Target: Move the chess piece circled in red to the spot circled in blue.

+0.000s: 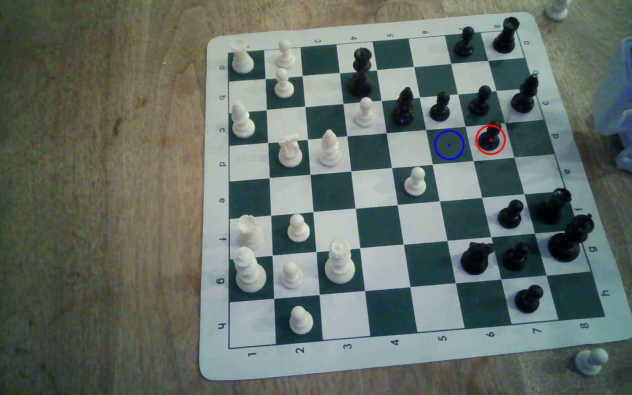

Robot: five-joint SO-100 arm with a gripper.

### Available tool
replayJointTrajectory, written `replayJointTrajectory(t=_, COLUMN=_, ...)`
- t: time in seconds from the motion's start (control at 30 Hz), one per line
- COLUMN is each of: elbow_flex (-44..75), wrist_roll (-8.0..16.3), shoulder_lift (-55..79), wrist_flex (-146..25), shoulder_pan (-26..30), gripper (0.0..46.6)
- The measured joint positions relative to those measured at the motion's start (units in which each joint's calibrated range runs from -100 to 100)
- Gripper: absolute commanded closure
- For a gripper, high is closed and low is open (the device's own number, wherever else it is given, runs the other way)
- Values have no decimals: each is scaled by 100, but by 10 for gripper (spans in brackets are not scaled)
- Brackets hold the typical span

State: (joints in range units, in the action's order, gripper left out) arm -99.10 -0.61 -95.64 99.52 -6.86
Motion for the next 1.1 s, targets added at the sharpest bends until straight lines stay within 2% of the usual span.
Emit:
replayJointTrajectory(t=0.9, elbow_flex=0, wrist_roll=0, shoulder_lift=0, wrist_flex=0, shoulder_pan=0, gripper=464)
replayJointTrajectory(t=0.97, elbow_flex=0, wrist_roll=0, shoulder_lift=0, wrist_flex=0, shoulder_pan=15, gripper=445)
replayJointTrajectory(t=1.03, elbow_flex=0, wrist_roll=0, shoulder_lift=0, wrist_flex=-199, shoulder_pan=88, gripper=407)
replayJointTrajectory(t=1.1, elbow_flex=0, wrist_roll=0, shoulder_lift=0, wrist_flex=-478, shoulder_pan=133, gripper=403)
